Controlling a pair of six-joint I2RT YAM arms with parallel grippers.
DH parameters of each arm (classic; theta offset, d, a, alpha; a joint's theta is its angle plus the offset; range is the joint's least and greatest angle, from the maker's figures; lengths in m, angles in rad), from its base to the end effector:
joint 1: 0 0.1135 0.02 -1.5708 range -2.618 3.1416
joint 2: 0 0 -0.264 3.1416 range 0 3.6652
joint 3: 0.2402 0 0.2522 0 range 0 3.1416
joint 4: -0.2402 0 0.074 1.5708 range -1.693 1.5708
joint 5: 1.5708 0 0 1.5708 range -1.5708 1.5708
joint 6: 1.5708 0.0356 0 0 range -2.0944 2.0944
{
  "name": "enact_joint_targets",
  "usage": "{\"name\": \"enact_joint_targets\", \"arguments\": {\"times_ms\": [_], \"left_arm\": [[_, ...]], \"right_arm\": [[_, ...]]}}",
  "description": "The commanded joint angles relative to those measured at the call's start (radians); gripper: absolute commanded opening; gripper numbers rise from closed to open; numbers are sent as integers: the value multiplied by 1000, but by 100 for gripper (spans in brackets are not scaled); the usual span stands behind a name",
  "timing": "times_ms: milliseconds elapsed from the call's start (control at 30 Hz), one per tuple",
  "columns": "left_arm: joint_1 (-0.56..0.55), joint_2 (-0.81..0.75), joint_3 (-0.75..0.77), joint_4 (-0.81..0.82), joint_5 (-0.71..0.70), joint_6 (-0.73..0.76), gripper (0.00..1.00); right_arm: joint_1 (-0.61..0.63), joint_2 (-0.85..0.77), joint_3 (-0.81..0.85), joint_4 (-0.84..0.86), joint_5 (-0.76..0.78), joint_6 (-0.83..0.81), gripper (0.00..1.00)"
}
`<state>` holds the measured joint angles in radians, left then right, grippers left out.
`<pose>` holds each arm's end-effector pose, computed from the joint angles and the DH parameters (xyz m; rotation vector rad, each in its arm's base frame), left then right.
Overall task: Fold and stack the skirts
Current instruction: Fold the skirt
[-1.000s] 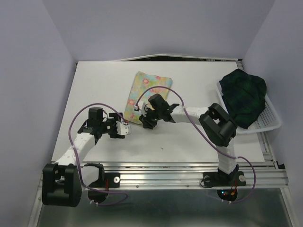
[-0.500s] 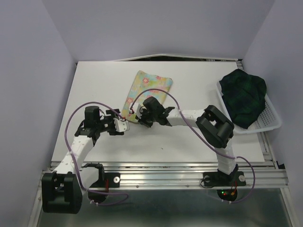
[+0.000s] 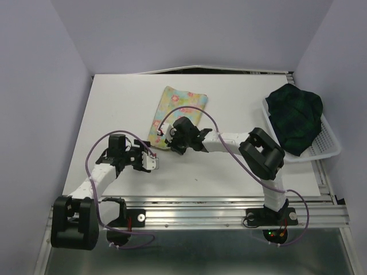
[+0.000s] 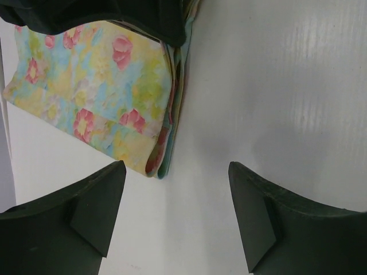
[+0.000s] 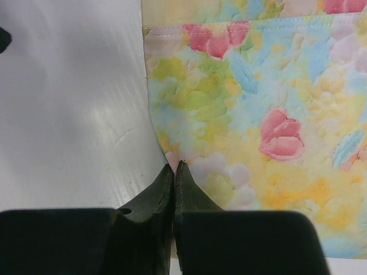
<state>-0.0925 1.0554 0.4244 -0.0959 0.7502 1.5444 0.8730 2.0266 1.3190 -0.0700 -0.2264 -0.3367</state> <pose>0.1947 -0.0424 0.1807 1.7415 1.1345 0.0072 0.2758 0.3414 0.1607 -1.4481 1.8954 0.5255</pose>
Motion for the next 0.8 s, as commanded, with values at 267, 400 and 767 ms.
{"name": "enact_joint_targets", "arguments": {"times_ms": [267, 400, 767], "left_arm": [[-84, 120, -47, 231, -71, 175, 83], [-131, 152, -23, 228, -87, 168, 81], [-135, 80, 53, 72, -43, 65, 80]], "right_arm": [[-35, -57, 5, -159, -136, 108, 1], [-46, -45, 39, -168, -168, 131, 1], [-46, -61, 37, -200, -137, 54, 59]]}}
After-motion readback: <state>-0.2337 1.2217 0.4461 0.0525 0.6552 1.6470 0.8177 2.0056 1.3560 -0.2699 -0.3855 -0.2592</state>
